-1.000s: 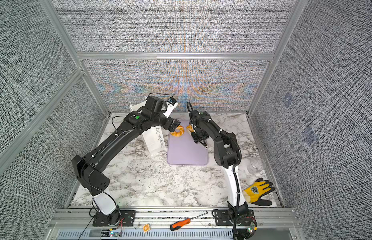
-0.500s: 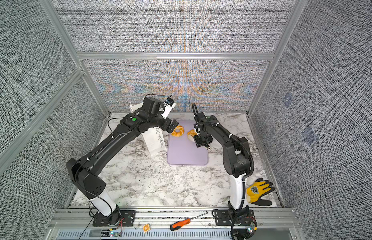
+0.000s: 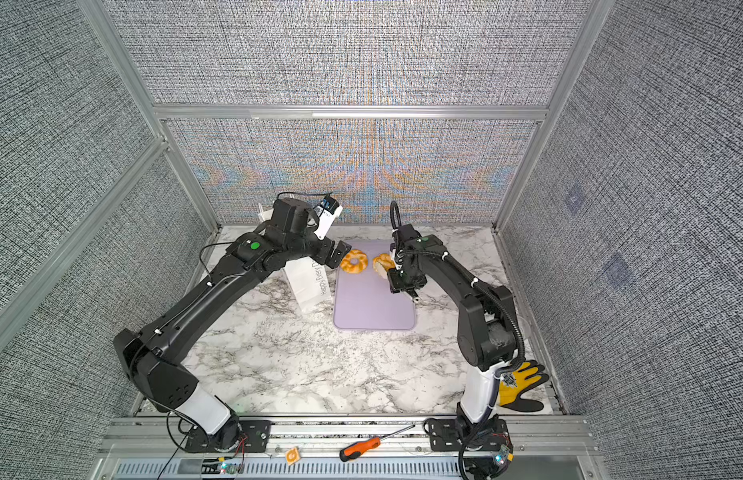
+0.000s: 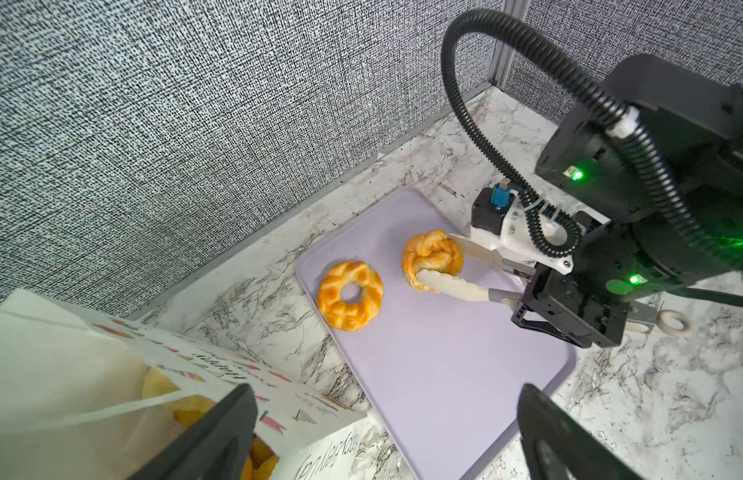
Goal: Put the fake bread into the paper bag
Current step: 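Close the tongs on the round bun with right gripper, then lift the bun and carry it over the bag while left gripper raises the bag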
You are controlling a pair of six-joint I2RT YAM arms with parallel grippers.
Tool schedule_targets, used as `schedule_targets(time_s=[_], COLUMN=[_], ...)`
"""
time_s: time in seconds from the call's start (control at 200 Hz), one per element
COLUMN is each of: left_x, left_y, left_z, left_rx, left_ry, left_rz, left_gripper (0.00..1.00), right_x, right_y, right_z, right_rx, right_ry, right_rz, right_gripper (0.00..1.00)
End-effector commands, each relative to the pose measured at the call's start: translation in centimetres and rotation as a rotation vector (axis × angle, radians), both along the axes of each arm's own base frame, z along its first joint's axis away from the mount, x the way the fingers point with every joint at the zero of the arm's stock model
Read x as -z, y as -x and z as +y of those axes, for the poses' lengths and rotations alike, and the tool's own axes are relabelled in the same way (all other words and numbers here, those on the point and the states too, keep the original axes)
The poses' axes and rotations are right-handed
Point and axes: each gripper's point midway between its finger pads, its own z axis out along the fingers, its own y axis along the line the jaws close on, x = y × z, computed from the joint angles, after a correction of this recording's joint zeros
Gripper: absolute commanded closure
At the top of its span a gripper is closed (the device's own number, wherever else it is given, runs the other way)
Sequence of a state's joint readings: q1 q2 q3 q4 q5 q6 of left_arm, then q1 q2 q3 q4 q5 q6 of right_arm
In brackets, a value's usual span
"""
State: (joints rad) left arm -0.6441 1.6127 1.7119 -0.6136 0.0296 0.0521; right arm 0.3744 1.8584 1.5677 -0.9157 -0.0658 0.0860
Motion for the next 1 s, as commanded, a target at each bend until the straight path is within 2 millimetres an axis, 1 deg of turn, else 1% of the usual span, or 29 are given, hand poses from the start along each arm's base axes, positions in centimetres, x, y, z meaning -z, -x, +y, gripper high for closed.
schedule_targets(time_s=[0.0,0.195,0.395,0.58,0.76,0.996], left_x=[-1.2,-2.0,-3.1,-4.2,-5.3,-6.8], left_y=[-0.1,0.7,1.6,2.7,3.7,4.9], left_z=[0.3,1.3,2.4,3.2,4.1,5.5], left_rx=[-0.006,-0.022,-0.039,-0.042,-0.055,-0.086], left_ry=[0.018,0.029,0.037,0.065,0.082,0.102], left_rz=[-0.04,-0.06,-0.079,-0.09,-0.103,-0.124], left_gripper=[0.01,0.01,0.01,0.01,0.01,0.01], right_x=[-0.8,-2.0,-4.2,-7.1,-10.3,-14.6], right_y=[0.0,1.0,1.6,1.8,1.9,2.2], right_z=[1.0,2.3,3.0,4.1,5.3,6.4], right_rx=[0.021,0.021,0.027,0.014,-0.01,-0.031], right_ry=[-0.05,-0.082,-0.119,-0.152,-0.188,-0.236], right_rz=[-0.029,-0.065,-0.13,-0.199,-0.275,-0.372], right_gripper=[0.47,0.47,0.47,0.47,0.48,0.48])
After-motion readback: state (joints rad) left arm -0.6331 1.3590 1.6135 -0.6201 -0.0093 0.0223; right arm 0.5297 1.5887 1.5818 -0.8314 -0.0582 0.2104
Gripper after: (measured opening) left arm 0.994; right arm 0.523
